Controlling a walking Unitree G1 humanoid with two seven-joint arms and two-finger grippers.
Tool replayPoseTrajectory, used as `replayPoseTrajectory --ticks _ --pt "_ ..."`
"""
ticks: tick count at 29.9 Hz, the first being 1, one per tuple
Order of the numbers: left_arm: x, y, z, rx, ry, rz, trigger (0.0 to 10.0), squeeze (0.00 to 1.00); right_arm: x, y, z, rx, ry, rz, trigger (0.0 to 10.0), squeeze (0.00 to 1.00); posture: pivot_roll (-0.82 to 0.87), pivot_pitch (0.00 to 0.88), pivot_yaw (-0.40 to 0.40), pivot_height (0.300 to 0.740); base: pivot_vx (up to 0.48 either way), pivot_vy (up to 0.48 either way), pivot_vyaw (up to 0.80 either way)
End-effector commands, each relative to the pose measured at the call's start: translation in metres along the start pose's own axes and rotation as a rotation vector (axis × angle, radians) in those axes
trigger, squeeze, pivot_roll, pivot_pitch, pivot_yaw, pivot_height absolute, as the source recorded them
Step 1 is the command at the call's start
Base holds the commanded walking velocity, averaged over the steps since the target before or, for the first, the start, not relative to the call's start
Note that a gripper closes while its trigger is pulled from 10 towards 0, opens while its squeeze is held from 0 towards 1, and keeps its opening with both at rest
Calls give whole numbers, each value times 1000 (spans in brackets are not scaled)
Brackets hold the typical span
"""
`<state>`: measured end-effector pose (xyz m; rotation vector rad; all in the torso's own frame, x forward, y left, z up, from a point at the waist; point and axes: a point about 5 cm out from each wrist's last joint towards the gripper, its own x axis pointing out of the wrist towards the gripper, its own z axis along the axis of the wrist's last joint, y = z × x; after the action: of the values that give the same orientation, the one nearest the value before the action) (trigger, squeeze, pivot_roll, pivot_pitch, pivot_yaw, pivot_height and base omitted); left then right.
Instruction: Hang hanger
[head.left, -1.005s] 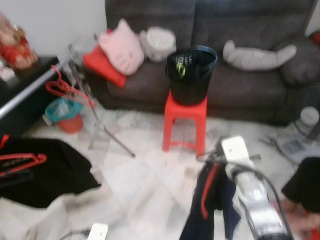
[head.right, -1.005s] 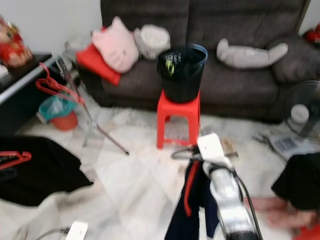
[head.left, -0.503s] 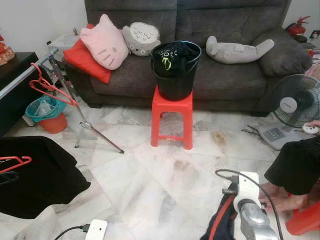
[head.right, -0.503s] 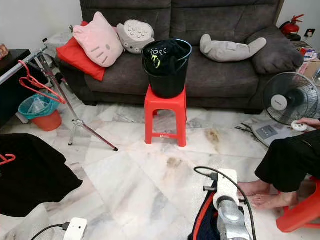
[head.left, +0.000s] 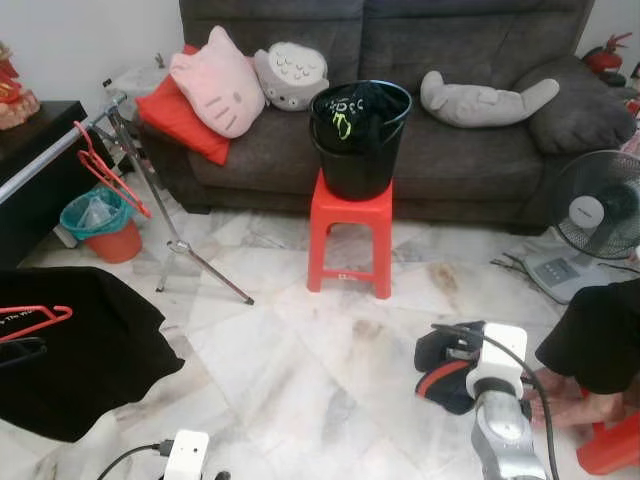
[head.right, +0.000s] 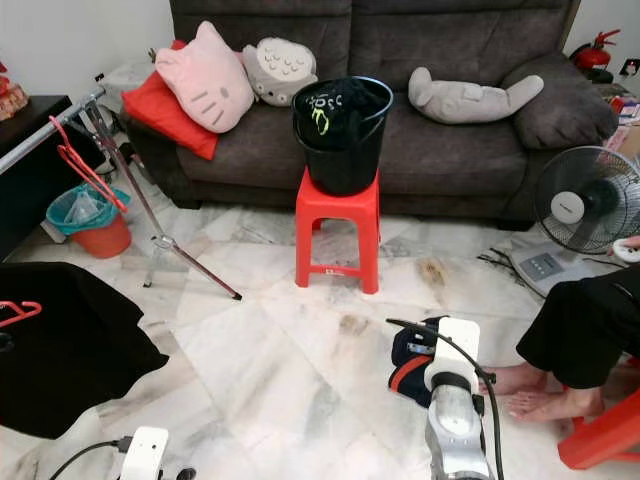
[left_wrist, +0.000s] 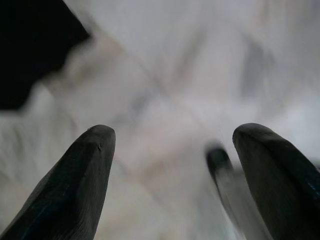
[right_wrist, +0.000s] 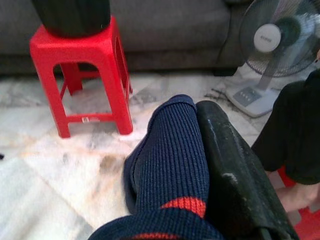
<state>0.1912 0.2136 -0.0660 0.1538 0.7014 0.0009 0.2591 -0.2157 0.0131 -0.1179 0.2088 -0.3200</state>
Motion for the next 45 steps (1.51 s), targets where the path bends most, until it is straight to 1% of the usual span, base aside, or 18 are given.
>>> replayPoseTrajectory --ticks 1,2,3,5,6,8,10,11,16,21,23,28,36,45 --pt "-1 20 11 25 -66 43 10000 0 1 5 19 24 -111 18 10000 0 -30 0 75 740 0 0 0" --pt "-1 20 11 25 -66 43 10000 0 1 5 19 24 -111 18 10000 0 -30 0 75 740 0 0 0" --pt "-1 23 14 15 -87 48 10000 0 -1 8 23 25 -142 42 10000 0 -31 0 73 740 0 0 0" --pt "-1 23 16 5 -111 41 10000 0 -5 8 25 6 -164 54 10000 0 -29 0 72 740 0 0 0" --pt "-1 23 20 -7 -135 37 10000 0 -9 6 26 4 -184 39 10000 0 -25 0 74 740 0 0 0" --pt "0 22 23 -10 -155 42 10000 0 -13 4 28 25 -198 23 10000 0 -27 0 77 740 0 0 0" --pt "2 22 35 -21 -216 57 10000 0 -16 4 31 -6 -220 32 10000 0 -35 0 79 740 0 0 0" --pt "2 22 35 -21 -216 57 10000 0 -16 4 31 -6 -220 32 10000 0 -35 0 79 740 0 0 0" --pt "6 22 59 -21 -311 58 10000 0 -15 5 38 4 -246 29 10000 0 -32 0 77 740 0 0 644" --pt "8 25 77 -27 -376 61 10000 0 -15 8 44 7 -258 32 10000 0 -32 0 76 740 0 0 794" --pt "8 23 83 -25 -400 53 10000 0 -16 10 44 7 -258 41 10000 0 -32 0 76 740 0 0 794" --pt "10 19 92 -29 -425 43 10000 0 -15 10 46 8 -260 42 10000 0 -35 0 79 740 0 0 794" --pt "11 18 99 -40 -446 43 10000 0 -10 9 52 13 -265 36 10000 0 -35 0 79 740 0 0 794" --pt "11 13 109 -49 -480 33 10000 0 -8 11 56 18 -270 44 10000 0 -44 22 77 740 0 0 800"
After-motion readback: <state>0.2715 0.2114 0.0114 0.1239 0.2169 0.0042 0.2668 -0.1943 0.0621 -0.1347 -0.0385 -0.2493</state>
